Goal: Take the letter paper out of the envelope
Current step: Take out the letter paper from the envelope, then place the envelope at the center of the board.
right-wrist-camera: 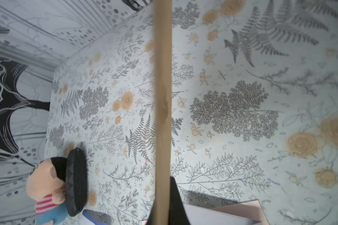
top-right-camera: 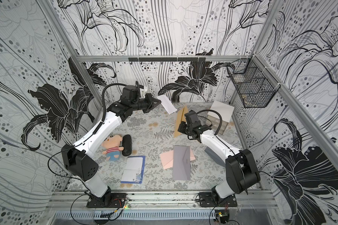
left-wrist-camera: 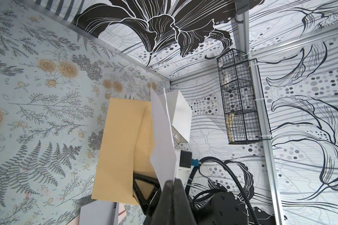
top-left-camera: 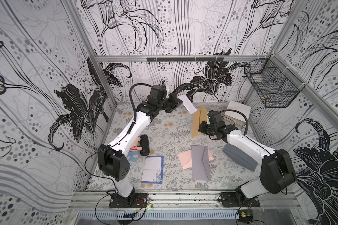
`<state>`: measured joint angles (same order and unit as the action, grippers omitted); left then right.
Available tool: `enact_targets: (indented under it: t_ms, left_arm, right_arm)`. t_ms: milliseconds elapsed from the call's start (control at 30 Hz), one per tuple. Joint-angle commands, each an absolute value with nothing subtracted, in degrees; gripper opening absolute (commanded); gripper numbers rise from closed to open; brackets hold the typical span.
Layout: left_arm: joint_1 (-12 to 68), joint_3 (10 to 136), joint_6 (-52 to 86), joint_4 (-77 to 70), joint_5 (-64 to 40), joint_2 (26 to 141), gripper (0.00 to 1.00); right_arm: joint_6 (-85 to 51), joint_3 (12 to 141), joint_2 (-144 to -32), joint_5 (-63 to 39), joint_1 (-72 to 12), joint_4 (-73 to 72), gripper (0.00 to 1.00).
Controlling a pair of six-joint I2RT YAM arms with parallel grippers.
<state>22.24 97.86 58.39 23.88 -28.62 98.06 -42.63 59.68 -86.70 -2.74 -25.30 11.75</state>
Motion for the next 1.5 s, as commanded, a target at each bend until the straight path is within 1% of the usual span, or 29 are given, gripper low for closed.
enact_targets:
  t_ms: [0, 167, 300, 400, 500, 633, 800, 933, 967, 1100, 1233, 1333, 1467]
  left_arm:
    - [22.0, 94.4, 59.4, 17.6, -30.2, 95.4, 0.0]
    - [22.0, 89.4, 59.9, 16.0, -30.4, 94.1, 0.0]
    - [21.9, 87.5, 59.4, 16.0, -30.6, 93.6, 0.0]
    - [21.9, 86.7, 59.2, 15.9, -31.0, 93.7, 0.0]
    - [22.0, 86.3, 58.8, 16.0, -31.0, 93.8, 0.0]
    - [22.0, 86.9, 57.7, 17.3, -31.2, 94.3, 0.0]
    - [21.8, 86.8, 56.6, 18.7, -31.2, 94.7, 0.0]
    - [21.7, 86.7, 56.3, 18.9, -31.6, 95.2, 0.0]
    - [21.6, 86.8, 56.3, 19.0, -31.7, 95.3, 0.0]
    - [20.5, 88.0, 56.3, 19.6, -33.0, 96.2, 0.0]
    - [18.7, 89.5, 57.3, 19.1, -36.3, 97.4, 0.0]
    - [17.5, 91.2, 57.4, 18.8, -40.1, 98.8, 0.0]
    - [16.8, 92.9, 57.3, 19.3, -44.3, 100.8, 0.0]
  right_arm:
    - [-51.7, 56.0, -86.3, -1.9, -23.2, 5.5, 0.0]
    - [-50.0, 56.3, -91.2, -5.7, -18.9, 7.2, 0.0]
    - [-45.7, 57.9, -94.1, -7.8, -15.6, 9.0, 0.0]
    - [-41.6, 60.5, -97.1, -8.6, -14.7, 12.6, 0.01]
    - [-39.0, 62.1, -98.9, -6.2, -14.6, 16.5, 0.08]
    - [-37.5, 61.7, -98.6, -2.3, -14.1, 17.9, 0.19]
    - [-35.6, 63.6, -98.0, 2.9, -14.0, 22.2, 0.38]
    - [-36.5, 64.2, -96.0, 4.9, -14.1, 23.2, 0.51]
    - [-37.2, 64.4, -93.8, 5.0, -14.1, 23.6, 0.54]
    - [-39.8, 66.1, -89.5, 5.2, -14.2, 26.6, 0.58]
    - [-42.4, 68.2, -83.7, 5.5, -14.8, 30.1, 0.59]
    - [-45.7, 68.3, -79.1, 1.0, -14.7, 28.1, 0.61]
    - [-52.4, 67.4, -77.6, -15.5, -14.8, 16.9, 0.62]
